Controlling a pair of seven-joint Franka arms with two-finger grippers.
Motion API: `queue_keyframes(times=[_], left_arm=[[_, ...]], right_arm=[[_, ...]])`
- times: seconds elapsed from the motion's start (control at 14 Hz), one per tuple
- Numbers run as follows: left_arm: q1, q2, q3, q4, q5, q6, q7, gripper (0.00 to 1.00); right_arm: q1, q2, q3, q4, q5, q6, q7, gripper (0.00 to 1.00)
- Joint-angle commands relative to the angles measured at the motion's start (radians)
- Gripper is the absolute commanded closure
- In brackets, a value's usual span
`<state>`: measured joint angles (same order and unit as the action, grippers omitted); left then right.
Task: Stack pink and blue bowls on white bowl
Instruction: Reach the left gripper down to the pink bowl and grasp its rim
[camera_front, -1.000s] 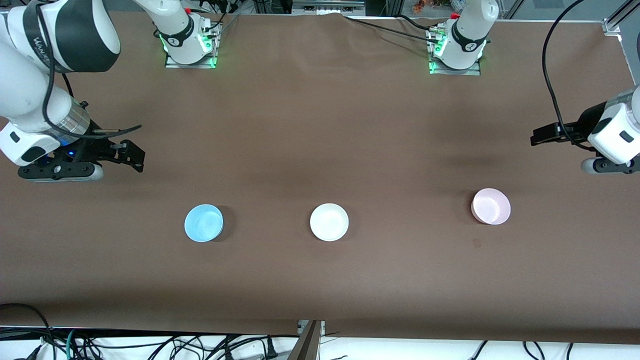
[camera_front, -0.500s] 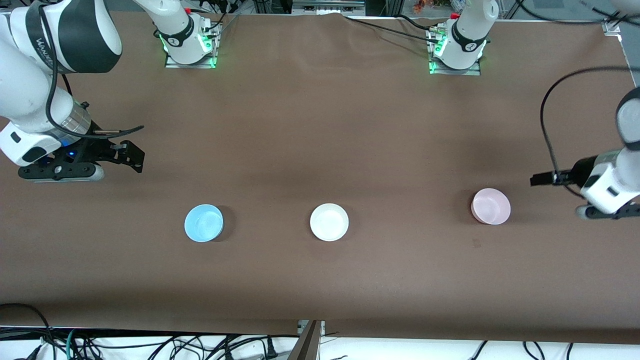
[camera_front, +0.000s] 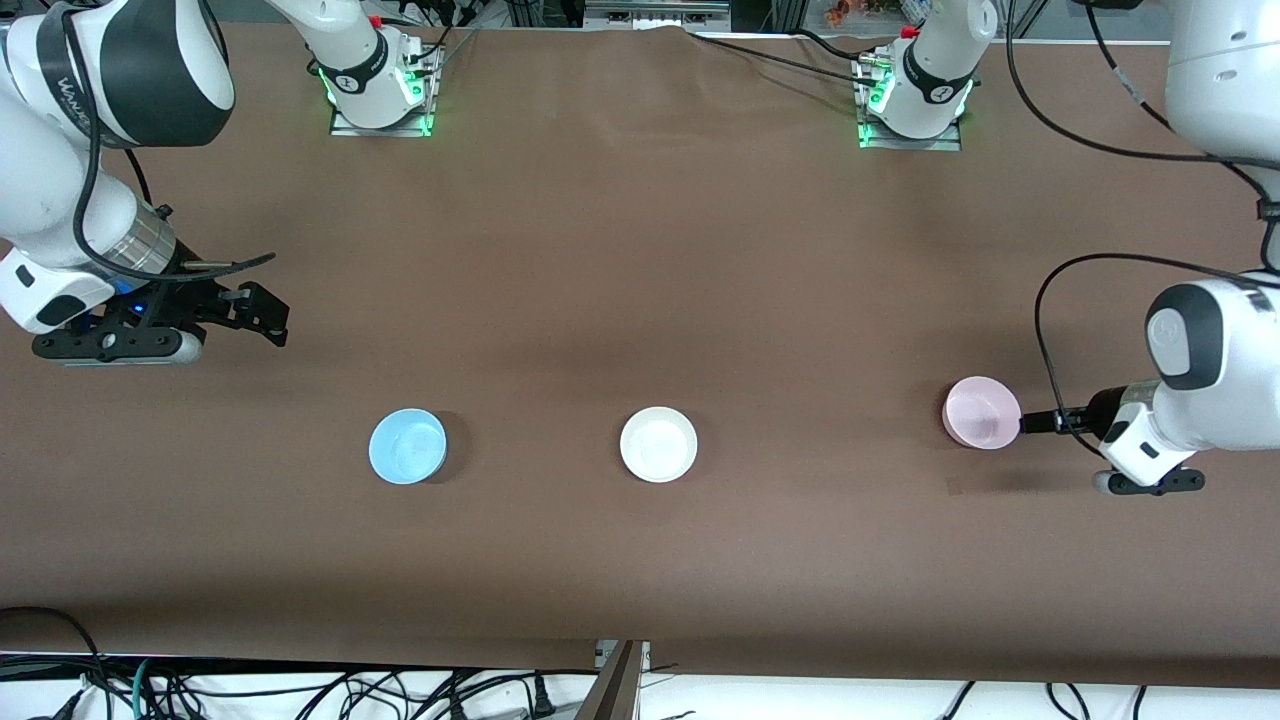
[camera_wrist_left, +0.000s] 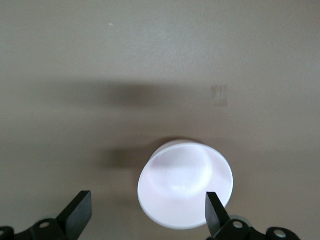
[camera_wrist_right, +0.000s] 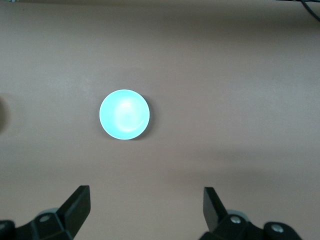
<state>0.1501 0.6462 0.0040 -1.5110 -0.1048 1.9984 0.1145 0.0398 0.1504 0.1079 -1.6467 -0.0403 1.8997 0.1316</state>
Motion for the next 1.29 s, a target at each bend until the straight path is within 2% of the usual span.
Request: queue_keyframes(times=[0.0,0.21,0.64,0.79,0.93,1.07,1.14,1.21], left_arm=[[0.014,0.001,-0.004,-0.052,-0.035,0.08,0.05,0.0],[0.014,0.006,-0.004,-0.1,-0.035,0.149,0.051,0.0],[0.014,0.02,-0.004,-0.1,-0.035,0.151,0.051,0.0],[0.016,0.018,-0.004,-0.118,-0.035,0.148,0.08,0.0],[0.022,0.006,-0.004,-0.149,-0.047,0.148,0.109,0.0],[0.025,-0.005,-0.004,-0.181,-0.049,0.148,0.109,0.0],[0.025,-0.005,-0.003,-0.186,-0.049,0.148,0.109,0.05],[0.025,-0.008,-0.003,-0.186,-0.049,0.145,0.109,0.14]], right_arm=[[-0.011,-0.006,0.003,0.002,0.017,-0.001,0.0,0.0],[-0.021,-0.006,0.003,0.002,0.02,0.002,0.016,0.0],[-0.017,0.009,0.006,0.011,0.02,-0.007,-0.003,0.0],[-0.018,-0.003,0.006,0.016,0.011,-0.046,-0.004,0.0],[-0.017,-0.005,0.007,0.068,0.003,-0.105,0.0,0.0],[-0.02,-0.005,-0.002,0.08,0.022,-0.122,-0.007,0.0],[-0.021,-0.005,-0.008,0.084,0.023,-0.139,-0.027,0.0],[-0.021,-0.005,-0.007,0.085,0.023,-0.149,-0.088,0.0]])
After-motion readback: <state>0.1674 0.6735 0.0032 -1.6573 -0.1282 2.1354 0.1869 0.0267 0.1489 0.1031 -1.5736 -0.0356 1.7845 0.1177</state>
